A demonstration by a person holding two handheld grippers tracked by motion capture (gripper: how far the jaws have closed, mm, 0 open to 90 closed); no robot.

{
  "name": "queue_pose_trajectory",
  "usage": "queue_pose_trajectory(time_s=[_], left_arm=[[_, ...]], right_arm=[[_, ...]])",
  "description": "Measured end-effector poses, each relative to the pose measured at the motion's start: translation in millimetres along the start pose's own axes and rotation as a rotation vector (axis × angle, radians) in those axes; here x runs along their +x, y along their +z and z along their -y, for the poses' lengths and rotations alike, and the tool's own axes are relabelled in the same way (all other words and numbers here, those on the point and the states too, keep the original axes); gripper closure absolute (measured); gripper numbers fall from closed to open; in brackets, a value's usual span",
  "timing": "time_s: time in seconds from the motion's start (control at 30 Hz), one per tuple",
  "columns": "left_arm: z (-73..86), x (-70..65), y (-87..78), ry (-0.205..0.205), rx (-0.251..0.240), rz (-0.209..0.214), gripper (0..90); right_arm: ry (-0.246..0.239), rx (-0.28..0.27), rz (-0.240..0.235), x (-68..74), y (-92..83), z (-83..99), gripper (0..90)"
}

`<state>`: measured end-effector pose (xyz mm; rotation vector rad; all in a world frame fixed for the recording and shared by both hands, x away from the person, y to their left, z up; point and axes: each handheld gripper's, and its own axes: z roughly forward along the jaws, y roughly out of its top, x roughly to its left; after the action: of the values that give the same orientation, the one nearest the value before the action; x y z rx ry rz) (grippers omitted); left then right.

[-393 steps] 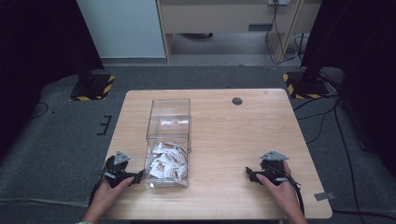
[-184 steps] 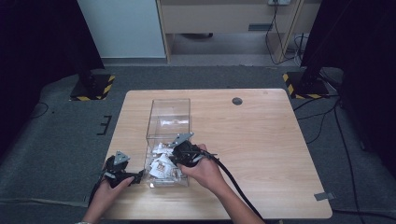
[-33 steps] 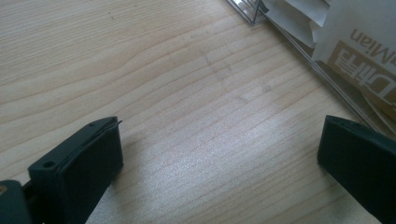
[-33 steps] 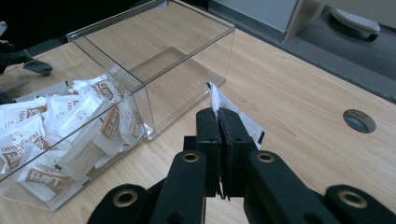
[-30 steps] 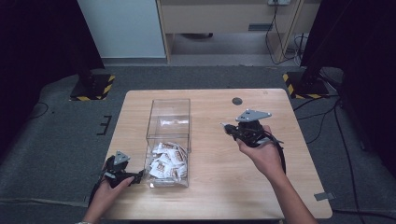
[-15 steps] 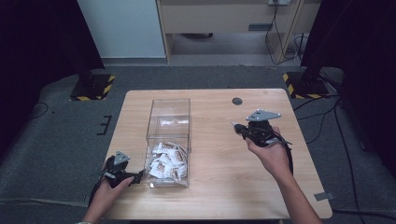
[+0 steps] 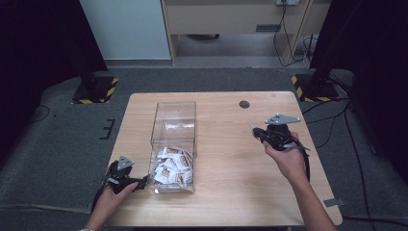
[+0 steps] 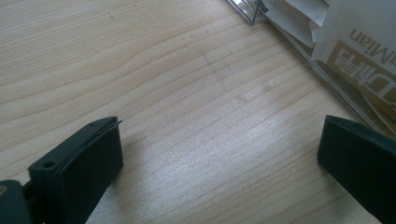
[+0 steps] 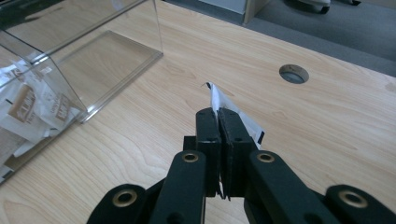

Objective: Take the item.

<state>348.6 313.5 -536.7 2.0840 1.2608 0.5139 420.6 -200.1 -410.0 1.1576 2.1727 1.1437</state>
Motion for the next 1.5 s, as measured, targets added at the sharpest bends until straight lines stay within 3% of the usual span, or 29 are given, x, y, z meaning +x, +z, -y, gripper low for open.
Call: queue_pose_trajectory(time_s=[0.57,1.5], left_arm=[[0.0,0.0,0.0,0.000,0.000,0.000,0.0],[0.0,0.0,0.0,0.000,0.000,0.000,0.0]], right_arm=[[0.027,0.041,0.033,-15.9,11.8,22.4,87.6],[0.064,0.114,0.042,-18.9,48.6,55.3,87.0]])
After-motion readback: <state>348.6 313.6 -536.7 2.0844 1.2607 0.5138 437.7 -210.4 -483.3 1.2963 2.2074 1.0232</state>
